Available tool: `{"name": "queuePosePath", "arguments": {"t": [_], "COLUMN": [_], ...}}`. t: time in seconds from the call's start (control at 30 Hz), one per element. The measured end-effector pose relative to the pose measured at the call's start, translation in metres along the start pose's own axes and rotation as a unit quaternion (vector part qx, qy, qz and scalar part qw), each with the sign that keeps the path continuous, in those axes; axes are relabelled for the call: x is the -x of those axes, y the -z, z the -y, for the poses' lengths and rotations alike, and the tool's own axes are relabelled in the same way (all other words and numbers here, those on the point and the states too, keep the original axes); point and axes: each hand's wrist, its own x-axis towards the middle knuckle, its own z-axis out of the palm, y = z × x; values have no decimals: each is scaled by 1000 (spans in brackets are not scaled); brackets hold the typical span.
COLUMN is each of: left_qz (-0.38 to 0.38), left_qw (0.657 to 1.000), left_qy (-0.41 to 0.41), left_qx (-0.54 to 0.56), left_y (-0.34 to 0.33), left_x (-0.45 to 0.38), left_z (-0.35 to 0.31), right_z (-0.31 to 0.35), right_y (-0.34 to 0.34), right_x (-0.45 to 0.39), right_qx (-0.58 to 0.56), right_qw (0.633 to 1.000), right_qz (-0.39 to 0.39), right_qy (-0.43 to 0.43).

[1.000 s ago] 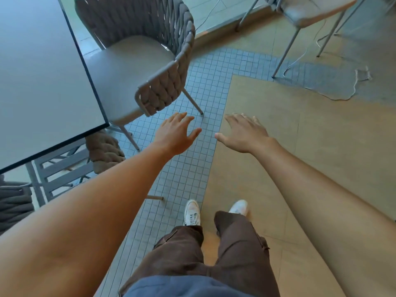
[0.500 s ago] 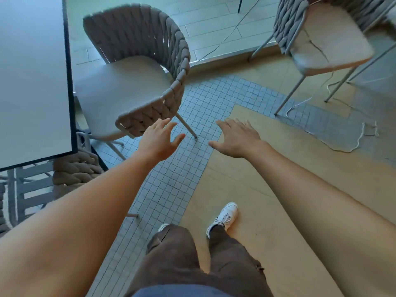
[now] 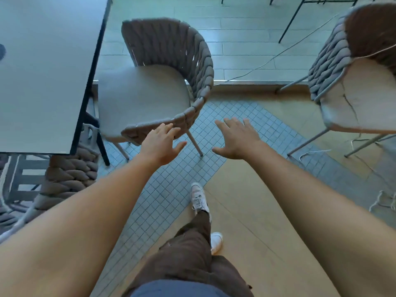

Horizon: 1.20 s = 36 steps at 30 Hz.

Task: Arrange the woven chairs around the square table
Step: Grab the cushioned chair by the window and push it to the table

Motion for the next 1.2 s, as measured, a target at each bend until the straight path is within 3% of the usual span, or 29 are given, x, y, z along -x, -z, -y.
{"name": "queuePosePath", "arguments": {"t": [0.43, 0.77, 1.0, 1.2], "left_qz": [7, 31, 30, 46], "left_qw": [995, 979, 951, 932], "left_qy": [72, 172, 278, 307], "left_qx": [75, 106, 135, 188], "left_y": [2, 3, -7, -25], "left_x": [-103, -154, -193, -243], "left_z": [12, 24, -1, -48], "right_z": [-37, -51, -63, -81], "right_y": [50, 87, 92, 76], "right_x": [-151, -258, -335, -390], "right_qx": [75, 196, 232, 299], "right_qw": [991, 950, 899, 816], "right_qz": [4, 28, 57, 103], "right_qy": [115, 243, 368, 484]}}
